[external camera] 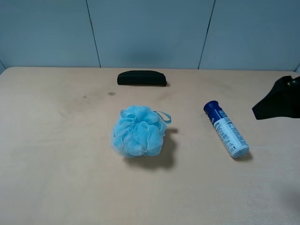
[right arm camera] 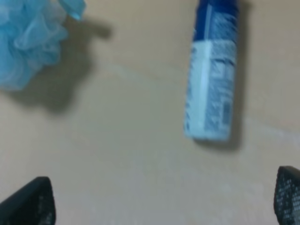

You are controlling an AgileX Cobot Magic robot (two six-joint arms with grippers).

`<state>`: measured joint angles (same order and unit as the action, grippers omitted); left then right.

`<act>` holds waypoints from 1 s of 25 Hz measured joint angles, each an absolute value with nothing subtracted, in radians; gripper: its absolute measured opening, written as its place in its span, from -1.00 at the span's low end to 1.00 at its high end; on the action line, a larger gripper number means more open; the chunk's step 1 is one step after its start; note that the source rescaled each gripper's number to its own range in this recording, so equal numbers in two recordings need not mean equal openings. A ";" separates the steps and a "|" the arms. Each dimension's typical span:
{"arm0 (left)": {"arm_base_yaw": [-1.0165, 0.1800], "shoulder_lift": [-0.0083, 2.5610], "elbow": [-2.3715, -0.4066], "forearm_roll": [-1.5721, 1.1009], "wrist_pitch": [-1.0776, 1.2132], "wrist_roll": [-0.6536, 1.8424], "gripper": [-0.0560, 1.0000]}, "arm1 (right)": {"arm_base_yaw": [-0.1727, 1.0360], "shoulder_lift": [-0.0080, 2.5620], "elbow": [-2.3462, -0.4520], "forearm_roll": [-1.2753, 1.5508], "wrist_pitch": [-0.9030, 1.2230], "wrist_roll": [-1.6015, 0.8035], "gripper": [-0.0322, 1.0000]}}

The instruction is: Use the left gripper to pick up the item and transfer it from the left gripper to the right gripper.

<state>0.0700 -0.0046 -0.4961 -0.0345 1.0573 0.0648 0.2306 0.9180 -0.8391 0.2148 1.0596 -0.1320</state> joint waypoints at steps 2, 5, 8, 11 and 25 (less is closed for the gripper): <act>0.070 -0.005 -0.496 -0.034 1.057 0.065 1.00 | 0.231 0.868 -0.839 0.183 1.094 -0.095 1.00; 0.070 -0.005 -0.496 -0.034 1.057 0.065 1.00 | 0.231 0.780 -0.816 0.138 1.124 -0.059 1.00; 0.070 -0.005 -0.496 -0.034 1.057 0.065 1.00 | 0.231 0.671 -0.761 0.103 1.137 -0.052 1.00; 0.070 -0.005 -0.496 -0.034 1.057 0.065 1.00 | 0.231 0.564 -0.693 0.082 1.140 -0.045 1.00; 0.070 -0.005 -0.496 -0.035 1.056 0.065 1.00 | 0.231 0.113 -0.532 0.046 1.028 0.018 1.00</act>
